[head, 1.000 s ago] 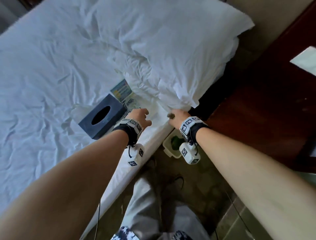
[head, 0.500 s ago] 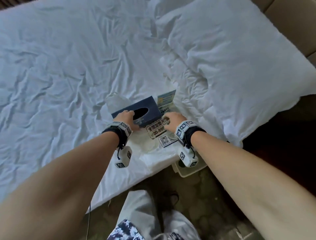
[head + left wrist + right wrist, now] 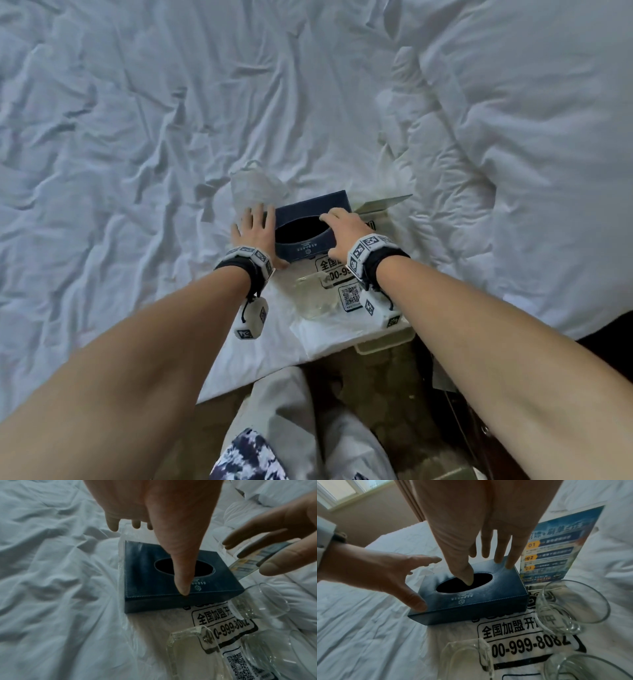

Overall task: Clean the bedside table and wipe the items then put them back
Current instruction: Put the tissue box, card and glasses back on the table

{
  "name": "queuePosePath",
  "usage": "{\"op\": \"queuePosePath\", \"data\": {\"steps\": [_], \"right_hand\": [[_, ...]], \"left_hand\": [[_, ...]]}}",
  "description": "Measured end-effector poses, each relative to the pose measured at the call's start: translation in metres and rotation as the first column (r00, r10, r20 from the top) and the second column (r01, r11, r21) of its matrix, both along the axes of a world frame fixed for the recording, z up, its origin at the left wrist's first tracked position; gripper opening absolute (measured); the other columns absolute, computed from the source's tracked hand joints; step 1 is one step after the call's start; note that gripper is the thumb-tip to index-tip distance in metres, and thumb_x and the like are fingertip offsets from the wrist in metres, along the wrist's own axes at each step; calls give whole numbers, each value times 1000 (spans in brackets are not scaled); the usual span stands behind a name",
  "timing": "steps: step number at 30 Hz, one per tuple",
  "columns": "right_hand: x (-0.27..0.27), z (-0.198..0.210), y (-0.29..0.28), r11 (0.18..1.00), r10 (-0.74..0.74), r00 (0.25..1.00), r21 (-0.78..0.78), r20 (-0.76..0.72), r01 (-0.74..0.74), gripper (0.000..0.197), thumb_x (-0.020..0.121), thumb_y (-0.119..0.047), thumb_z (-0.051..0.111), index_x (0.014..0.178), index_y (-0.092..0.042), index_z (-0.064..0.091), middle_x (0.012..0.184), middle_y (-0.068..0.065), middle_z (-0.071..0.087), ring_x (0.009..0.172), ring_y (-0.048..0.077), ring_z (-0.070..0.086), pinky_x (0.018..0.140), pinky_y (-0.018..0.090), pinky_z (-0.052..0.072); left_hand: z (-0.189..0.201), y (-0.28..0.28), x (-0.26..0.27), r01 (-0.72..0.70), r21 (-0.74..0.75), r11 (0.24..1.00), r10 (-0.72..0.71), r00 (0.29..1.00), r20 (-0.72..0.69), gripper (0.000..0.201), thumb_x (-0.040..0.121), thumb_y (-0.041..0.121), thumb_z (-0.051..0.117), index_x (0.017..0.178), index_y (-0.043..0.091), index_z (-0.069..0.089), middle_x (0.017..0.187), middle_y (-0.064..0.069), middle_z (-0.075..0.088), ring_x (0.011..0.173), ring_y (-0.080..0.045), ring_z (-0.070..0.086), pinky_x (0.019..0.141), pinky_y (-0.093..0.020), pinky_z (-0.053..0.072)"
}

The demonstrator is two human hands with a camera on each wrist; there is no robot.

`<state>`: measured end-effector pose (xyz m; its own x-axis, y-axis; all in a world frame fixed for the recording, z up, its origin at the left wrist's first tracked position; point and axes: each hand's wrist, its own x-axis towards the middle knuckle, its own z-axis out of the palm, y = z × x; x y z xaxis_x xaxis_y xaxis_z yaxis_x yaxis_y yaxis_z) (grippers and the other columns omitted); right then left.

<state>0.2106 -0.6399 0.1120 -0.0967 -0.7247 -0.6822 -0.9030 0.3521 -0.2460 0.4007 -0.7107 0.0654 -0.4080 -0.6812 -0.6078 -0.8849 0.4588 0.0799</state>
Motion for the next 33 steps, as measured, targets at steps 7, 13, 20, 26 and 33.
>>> {"op": "queuePosePath", "data": {"steps": [7, 13, 20, 26, 33], "right_hand": [[3, -33, -21, 975, 215, 972, 83, -100, -207, 119, 70, -29, 85, 156, -31, 3, 163, -1, -7, 150, 28, -4, 118, 50, 24], [15, -49, -29, 944, 321, 931, 133, -176, -300, 140, 62, -30, 90, 152, -37, -18, 160, -1, -27, 147, 32, -23, 115, 66, -1], [22, -55, -41, 933, 340, 923, 188, -180, -307, 129, 73, -27, 82, 152, -37, -19, 160, 1, -28, 146, 35, -24, 108, 76, 3], [24, -63, -59, 907, 397, 895, 232, -202, -350, 141, 62, -35, 88, 151, -37, -22, 162, 10, -15, 148, 39, -14, 109, 74, 3], [22, -36, -70, 901, 433, 863, 168, -260, -401, 152, 48, -52, 91, 152, -36, -19, 160, 11, 4, 147, 39, 4, 111, 68, 10]], "left_hand": [[-36, -2, -1, 46, 75, 996, -47, 999, 23, 150, 49, 64, 86, 154, 19, -12, 160, -9, -4, 149, -34, -2, 118, -60, 11], [-45, -9, -5, 73, 70, 995, -76, 996, 52, 153, 49, 58, 89, 154, 13, -12, 156, -13, 9, 147, -36, 6, 117, -62, 5], [-53, -11, -11, 139, 41, 989, -143, 980, 139, 159, 44, 60, 89, 152, 6, -15, 154, -21, 11, 147, -42, 8, 119, -62, 3], [-55, -20, -9, 187, 9, 982, -187, 978, 97, 156, 38, 63, 88, 152, 9, -4, 145, -16, 23, 134, -39, 26, 116, -58, 17], [-14, -44, -3, 249, -10, 968, -248, 967, 58, 150, 35, 58, 87, 151, 14, 5, 143, -13, 29, 130, -35, 32, 114, -52, 22]]}}
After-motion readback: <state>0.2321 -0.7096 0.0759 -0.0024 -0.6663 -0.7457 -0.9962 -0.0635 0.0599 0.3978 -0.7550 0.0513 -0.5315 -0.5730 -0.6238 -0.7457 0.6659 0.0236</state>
